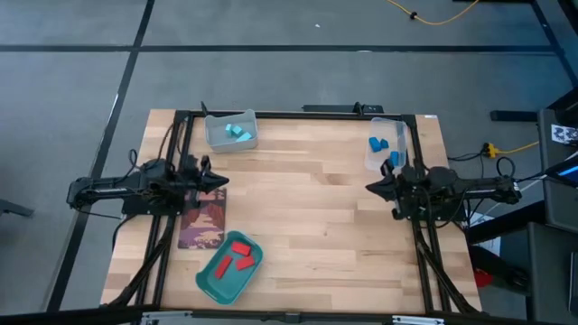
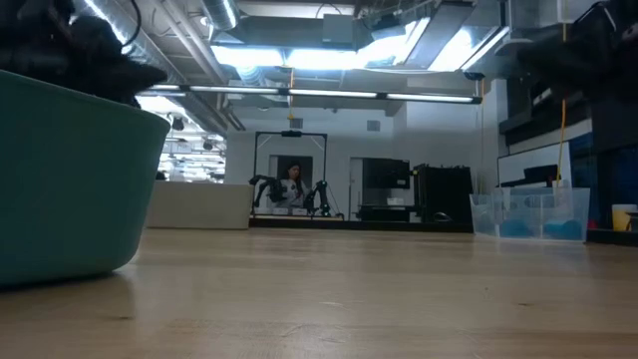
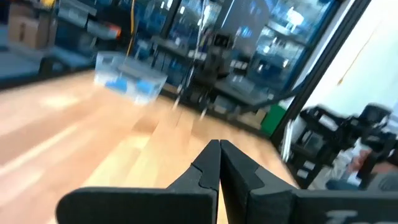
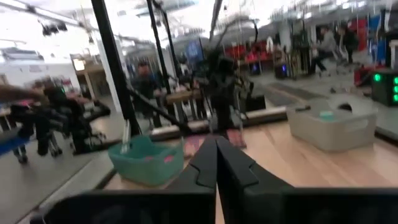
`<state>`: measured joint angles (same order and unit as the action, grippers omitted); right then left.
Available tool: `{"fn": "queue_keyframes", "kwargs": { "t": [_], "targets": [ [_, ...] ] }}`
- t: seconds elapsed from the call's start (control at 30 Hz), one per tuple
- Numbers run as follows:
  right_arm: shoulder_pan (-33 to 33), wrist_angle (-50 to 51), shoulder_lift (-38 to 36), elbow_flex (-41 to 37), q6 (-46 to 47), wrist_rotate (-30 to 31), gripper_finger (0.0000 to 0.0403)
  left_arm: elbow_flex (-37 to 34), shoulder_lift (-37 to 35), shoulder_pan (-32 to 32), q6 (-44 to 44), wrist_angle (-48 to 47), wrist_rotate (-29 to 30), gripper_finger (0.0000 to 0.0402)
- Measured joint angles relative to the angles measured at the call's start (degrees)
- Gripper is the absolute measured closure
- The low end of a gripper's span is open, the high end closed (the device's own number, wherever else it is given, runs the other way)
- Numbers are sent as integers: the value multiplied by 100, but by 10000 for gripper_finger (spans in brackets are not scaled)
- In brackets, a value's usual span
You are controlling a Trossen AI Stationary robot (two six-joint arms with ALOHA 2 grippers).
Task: Sort & place blocks by color
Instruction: Return to Home Position
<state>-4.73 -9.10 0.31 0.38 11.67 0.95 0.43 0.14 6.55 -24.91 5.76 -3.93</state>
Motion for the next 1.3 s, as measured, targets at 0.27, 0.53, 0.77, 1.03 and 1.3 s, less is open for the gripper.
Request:
{"fn": "queue_keyframes", "kwargs": {
  "t": [0.27, 0.53, 0.77, 1.03, 1.3],
  "targets": [
    [0, 452, 1, 0, -8, -4, 385, 2, -2, -186, -2, -475, 342, 401],
    [-8, 477, -28, 0, -14, -2, 383, 2, 0, -404, 0, -508, 390, 401],
    [-9, 443, -23, 0, -14, -7, 383, 2, 0, -403, 0, -509, 389, 401],
    [-9, 466, -21, 0, -14, -7, 383, 2, 0, -403, 0, -509, 388, 401],
    [-9, 476, -21, 0, -14, -7, 383, 2, 0, -403, 0, -509, 388, 401]
  ]
}}
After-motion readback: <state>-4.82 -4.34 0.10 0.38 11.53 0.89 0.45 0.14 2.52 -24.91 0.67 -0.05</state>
